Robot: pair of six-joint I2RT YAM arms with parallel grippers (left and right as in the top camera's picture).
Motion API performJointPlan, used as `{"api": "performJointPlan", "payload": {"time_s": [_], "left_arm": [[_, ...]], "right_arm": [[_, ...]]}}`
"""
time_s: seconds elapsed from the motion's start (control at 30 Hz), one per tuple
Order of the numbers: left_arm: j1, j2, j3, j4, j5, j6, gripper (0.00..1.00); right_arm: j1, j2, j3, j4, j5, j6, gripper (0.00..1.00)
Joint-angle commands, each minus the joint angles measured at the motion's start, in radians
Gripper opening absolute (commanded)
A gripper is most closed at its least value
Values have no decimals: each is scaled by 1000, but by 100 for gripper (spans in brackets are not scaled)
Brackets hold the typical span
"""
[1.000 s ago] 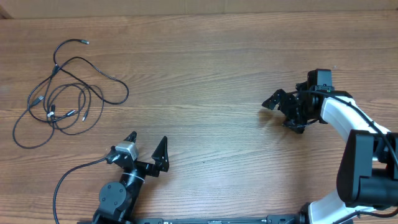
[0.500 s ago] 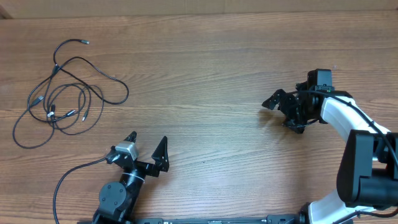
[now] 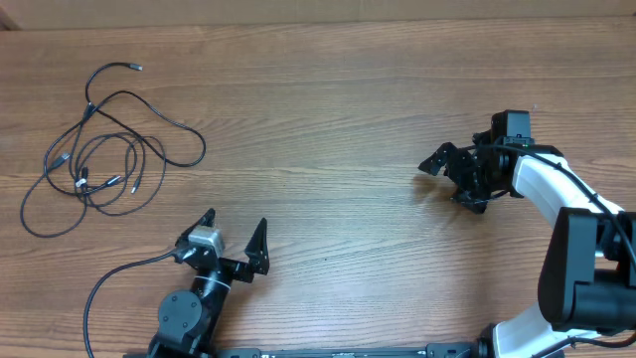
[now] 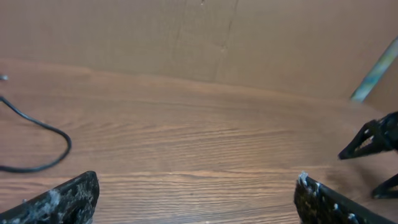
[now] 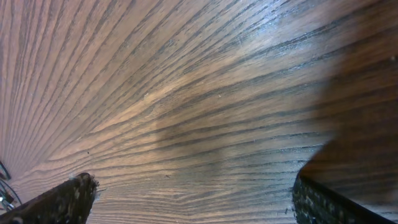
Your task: Untangle cables
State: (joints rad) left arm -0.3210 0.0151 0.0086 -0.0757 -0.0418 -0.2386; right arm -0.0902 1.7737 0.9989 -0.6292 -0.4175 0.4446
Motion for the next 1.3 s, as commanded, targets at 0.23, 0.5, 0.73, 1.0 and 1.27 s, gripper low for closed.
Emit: {"api": "performJointPlan", "payload": {"time_s": [0.23, 0.5, 0.73, 1.0, 1.27], "left_arm": [[-6, -11, -4, 2, -10, 97, 100], [-6, -11, -4, 2, -10, 97, 99], [-6, -11, -4, 2, -10, 97, 100], [-5, -11, -4, 4, -10, 97, 99], [41, -11, -4, 4, -10, 97, 99]], "right_arm": [[-3, 5, 2, -3, 43, -1, 100], [-3, 5, 2, -3, 43, -1, 100], [-3, 5, 2, -3, 43, -1, 100], [-3, 5, 2, -3, 43, -1, 100], [-3, 5, 2, -4, 43, -1, 100]]}}
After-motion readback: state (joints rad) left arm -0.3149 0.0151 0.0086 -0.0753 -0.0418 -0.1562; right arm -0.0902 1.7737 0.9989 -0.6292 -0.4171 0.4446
